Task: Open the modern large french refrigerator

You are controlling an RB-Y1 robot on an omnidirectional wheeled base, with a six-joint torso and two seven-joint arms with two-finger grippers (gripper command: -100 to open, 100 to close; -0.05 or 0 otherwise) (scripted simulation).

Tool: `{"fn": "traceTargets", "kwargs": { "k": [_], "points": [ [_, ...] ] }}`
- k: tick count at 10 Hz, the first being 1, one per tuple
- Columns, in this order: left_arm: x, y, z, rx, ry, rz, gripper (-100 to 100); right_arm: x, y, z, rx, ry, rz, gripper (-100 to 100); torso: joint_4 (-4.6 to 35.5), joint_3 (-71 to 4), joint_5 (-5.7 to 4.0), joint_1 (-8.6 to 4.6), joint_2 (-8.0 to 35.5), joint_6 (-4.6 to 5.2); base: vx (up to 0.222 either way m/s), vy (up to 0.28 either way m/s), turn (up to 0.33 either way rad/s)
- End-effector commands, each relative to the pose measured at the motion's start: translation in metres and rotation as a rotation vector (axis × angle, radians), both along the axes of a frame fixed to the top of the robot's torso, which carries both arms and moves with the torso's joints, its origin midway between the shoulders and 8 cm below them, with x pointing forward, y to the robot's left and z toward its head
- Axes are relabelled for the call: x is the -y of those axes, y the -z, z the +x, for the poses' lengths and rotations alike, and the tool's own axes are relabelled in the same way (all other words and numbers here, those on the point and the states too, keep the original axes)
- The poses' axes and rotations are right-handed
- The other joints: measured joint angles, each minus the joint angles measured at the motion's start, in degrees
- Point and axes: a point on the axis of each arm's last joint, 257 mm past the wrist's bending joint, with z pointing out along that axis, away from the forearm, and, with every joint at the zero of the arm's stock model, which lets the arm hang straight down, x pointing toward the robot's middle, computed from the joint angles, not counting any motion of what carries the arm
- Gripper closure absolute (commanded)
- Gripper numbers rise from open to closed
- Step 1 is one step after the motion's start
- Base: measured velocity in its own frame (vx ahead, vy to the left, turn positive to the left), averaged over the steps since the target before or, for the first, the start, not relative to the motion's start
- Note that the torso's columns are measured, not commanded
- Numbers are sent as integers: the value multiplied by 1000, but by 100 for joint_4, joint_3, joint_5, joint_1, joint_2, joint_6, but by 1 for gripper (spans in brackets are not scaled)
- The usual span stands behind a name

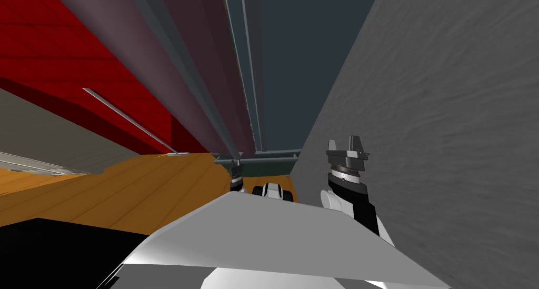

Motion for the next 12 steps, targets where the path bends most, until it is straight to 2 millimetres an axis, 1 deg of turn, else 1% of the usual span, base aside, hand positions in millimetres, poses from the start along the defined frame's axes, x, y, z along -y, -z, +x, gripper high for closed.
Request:
{"fn": "traceTargets", "kwargs": {
  "k": [1,3,4,5,6,10,12],
  "points": [
    [5,-14,17,19,74,4,100,0,0,0,0,0,0,0,6,-9,-9,-9,-13,1,-284,136,-70],
    [14,-17,28,14,135,3,100,0,0,0,0,0,0,0,10,-10,-15,-34,-12,15,-269,145,-68],
    [14,-5,23,-19,118,-4,100,0,0,0,0,0,0,0,15,-10,-22,-56,-14,22,-110,53,-11],
    [23,-6,25,-19,176,-4,100,0,0,0,0,0,0,0,-11,-26,-13,-89,-51,33,-116,153,-135],
    [23,-6,25,-19,176,-4,100,0,0,0,0,0,0,0,-15,-30,-4,-62,-51,58,-152,177,-130],
    [42,-12,27,1,290,0,100,0,0,0,0,0,0,0,8,-13,-2,0,-23,17,-159,210,-123],
    [52,-15,27,8,347,1,100,0,0,0,0,0,0,0,12,-7,-3,-6,-15,7,-183,225,-120]
  ]
}}
